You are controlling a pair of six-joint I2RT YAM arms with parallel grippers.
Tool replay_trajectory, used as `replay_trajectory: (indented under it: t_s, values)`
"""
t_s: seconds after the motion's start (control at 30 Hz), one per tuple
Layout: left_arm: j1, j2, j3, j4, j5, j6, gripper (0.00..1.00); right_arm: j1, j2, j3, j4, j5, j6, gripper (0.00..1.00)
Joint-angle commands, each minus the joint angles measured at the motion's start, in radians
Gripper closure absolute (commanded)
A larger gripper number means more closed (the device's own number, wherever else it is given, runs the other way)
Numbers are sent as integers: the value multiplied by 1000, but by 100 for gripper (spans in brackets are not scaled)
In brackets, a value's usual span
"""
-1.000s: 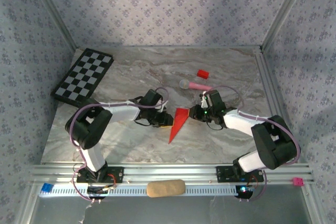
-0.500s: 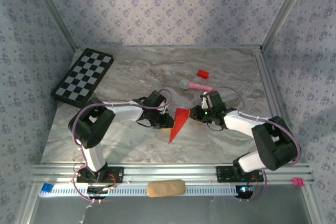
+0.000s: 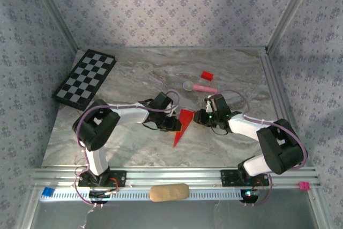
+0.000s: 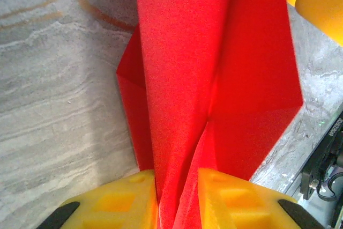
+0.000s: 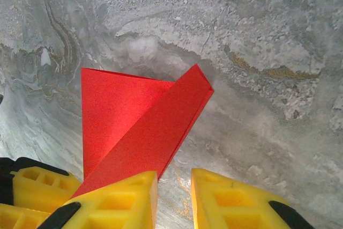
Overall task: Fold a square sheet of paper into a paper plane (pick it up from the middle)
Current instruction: Move a paper plane to the center of the table.
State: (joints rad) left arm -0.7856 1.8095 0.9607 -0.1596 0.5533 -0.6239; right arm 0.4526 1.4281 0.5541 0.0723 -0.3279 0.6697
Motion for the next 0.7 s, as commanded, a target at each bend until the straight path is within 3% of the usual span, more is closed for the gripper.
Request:
replay_trajectory:
  t_s: [0.0,0.33,0.53,0.67]
  values:
    - [-5,16,29,3,22,23,76,6,-18,-8,7,12,16,76]
    - [-7,-46,23,39,31,36,98,9,-56,-7,1,-4,82,73]
    - [-25,-143,20,-38,-157,60,100,37,-126,11,-35,-2,141,56]
    - [-33,-162,22,-55,-208,60,100,69,-108,61,-57,-8,156,53]
